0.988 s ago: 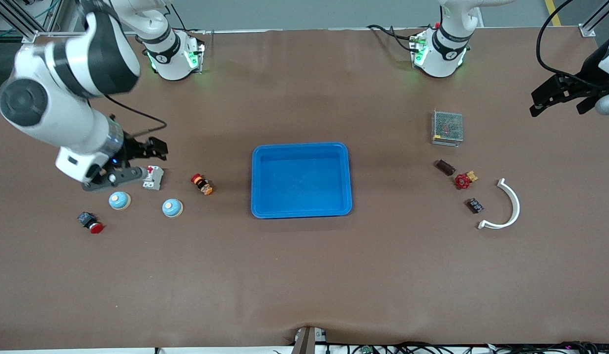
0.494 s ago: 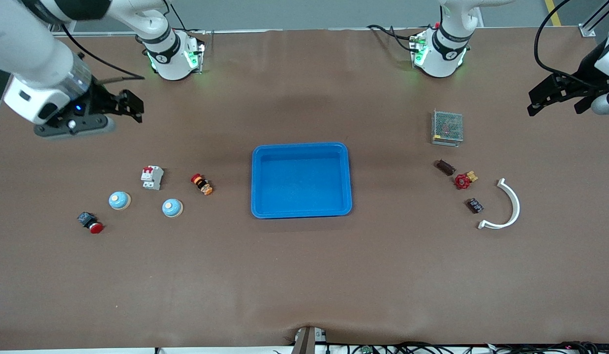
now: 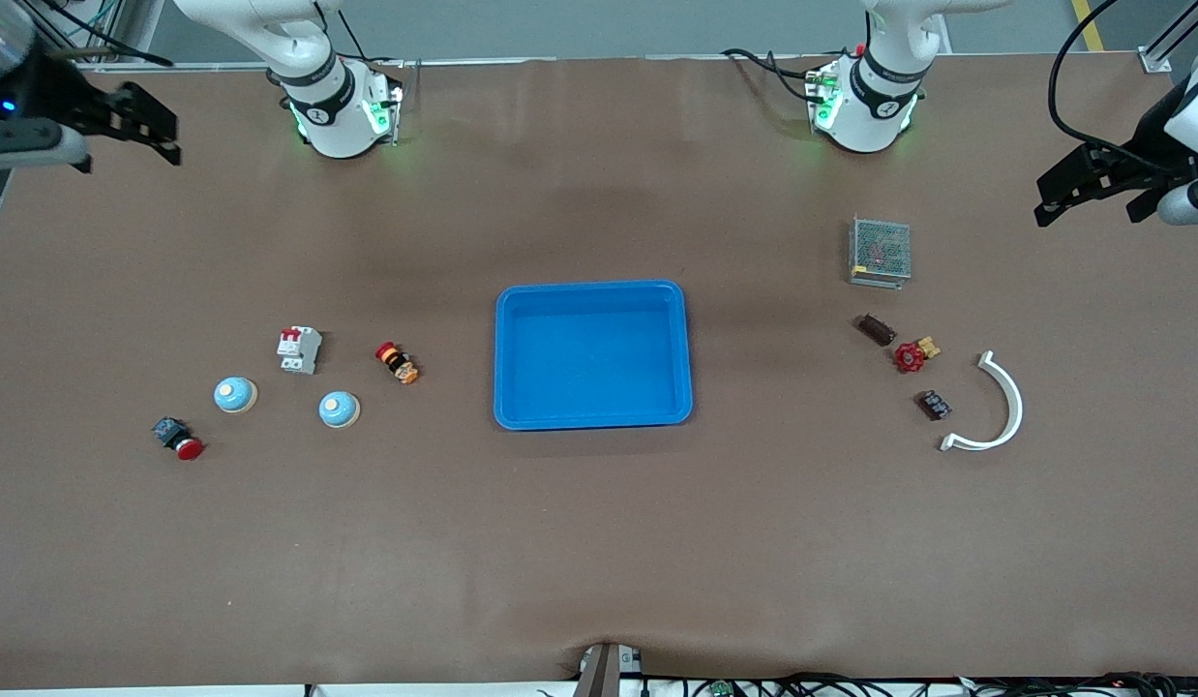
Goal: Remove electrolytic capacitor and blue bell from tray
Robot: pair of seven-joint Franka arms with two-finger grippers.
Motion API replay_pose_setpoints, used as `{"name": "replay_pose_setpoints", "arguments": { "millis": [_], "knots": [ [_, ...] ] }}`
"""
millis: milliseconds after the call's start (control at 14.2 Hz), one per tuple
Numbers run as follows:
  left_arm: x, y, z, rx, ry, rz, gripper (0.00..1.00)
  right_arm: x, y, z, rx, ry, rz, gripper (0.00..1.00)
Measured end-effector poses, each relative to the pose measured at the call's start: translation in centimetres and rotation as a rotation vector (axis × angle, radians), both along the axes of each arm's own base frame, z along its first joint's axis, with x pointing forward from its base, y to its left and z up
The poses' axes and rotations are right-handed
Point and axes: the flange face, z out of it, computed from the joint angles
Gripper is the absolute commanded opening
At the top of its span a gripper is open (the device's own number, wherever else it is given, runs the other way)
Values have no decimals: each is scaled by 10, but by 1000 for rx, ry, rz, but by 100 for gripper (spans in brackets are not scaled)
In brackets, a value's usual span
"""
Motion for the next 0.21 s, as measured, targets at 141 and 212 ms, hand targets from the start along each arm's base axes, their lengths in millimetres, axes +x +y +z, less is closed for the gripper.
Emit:
{"name": "replay_pose_setpoints", "arguments": {
  "millis": [141, 212],
  "knots": [
    [0, 0, 0, 0, 0, 0, 100, -1, -12, 0, -2, -8, -15, 100],
    [0, 0, 0, 0, 2, 0, 100, 1, -15, 2, -6, -30, -24, 100]
  ]
}}
